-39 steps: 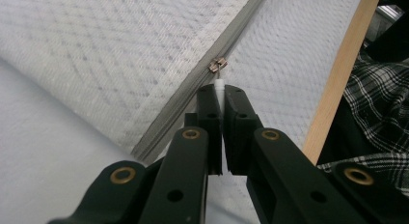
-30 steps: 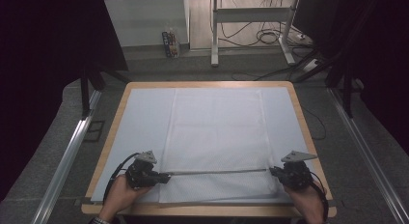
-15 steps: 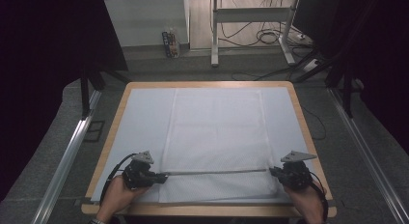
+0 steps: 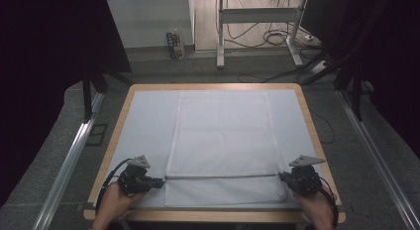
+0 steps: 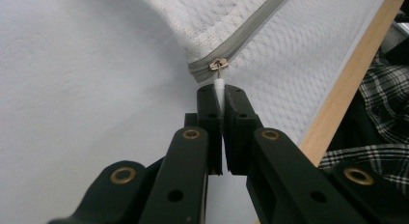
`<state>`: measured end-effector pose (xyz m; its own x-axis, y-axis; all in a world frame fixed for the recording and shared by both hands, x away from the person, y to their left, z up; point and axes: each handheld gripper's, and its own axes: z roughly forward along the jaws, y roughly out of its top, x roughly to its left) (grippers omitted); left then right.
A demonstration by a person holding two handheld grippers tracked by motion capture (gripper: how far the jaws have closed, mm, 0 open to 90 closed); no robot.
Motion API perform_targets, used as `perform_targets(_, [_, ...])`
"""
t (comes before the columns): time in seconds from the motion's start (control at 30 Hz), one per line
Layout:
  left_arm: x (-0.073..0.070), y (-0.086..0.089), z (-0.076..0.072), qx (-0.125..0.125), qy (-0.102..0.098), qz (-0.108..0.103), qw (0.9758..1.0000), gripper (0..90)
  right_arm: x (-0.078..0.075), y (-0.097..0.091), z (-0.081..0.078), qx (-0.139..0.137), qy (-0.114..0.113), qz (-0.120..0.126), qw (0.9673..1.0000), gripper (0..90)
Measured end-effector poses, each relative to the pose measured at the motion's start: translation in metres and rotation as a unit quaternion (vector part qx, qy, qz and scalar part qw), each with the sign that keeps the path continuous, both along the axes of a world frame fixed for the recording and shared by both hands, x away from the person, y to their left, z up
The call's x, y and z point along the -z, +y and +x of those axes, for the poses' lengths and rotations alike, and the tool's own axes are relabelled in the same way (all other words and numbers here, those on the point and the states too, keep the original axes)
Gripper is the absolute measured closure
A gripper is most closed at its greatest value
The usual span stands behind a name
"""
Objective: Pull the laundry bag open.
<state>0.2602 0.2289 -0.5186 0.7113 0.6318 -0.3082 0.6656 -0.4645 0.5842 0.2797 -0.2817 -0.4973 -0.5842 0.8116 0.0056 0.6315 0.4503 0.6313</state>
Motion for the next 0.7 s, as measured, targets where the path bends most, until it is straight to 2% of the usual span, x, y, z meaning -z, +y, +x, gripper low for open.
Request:
perform_targets(0.03, [0.0,0.0,0.0,0.0,0.0,0.0,1.0,87.9,0.0,0.0,0.0,0.0,0.002,0.004,1.0,86.4])
perform_targets(0.07, [-0.001,0.001,0.0,-0.009,-0.005,0.01,0.9999,87.9,0.0,0.0,0.0,0.0,0.002,0.004,1.0,86.4])
perform_targets(0.1, [-0.001,0.002,0.0,-0.009,-0.002,0.013,0.9999,88.0,0.001,0.0,0.0,0.001,0.002,-0.003,1.0,86.4])
perform_targets(0.17, [-0.001,0.003,-0.001,-0.01,-0.001,0.005,0.9999,87.9,0.002,0.0,0.0,0.0,0.007,-0.003,1.0,86.4])
perform_targets(0.2, [0.0,0.003,-0.001,-0.006,0.005,0.01,0.9999,87.9,0.003,0.0,0.0,-0.002,0.008,-0.005,1.0,86.3])
perform_targets(0.33, [0.003,-0.003,-0.001,-0.001,0.008,0.035,0.9993,87.5,0.007,0.0,0.001,-0.013,0.022,-0.006,0.9997,85.5])
perform_targets(0.4, [0.004,-0.005,-0.001,-0.001,0.009,0.04,0.9992,87.2,0.008,-0.001,0.001,-0.013,0.024,0.0,0.9996,84.9])
perform_targets(0.57, [0.004,-0.005,-0.003,-0.01,-0.005,0.047,0.9988,85.4,0.009,-0.001,0.0,-0.018,0.025,0.002,0.9995,81.6])
perform_targets(0.7, [0.008,-0.007,-0.003,-0.015,-0.014,0.059,0.9981,79.4,0.008,0.0,-0.002,-0.019,0.015,-0.005,0.9997,73.1])
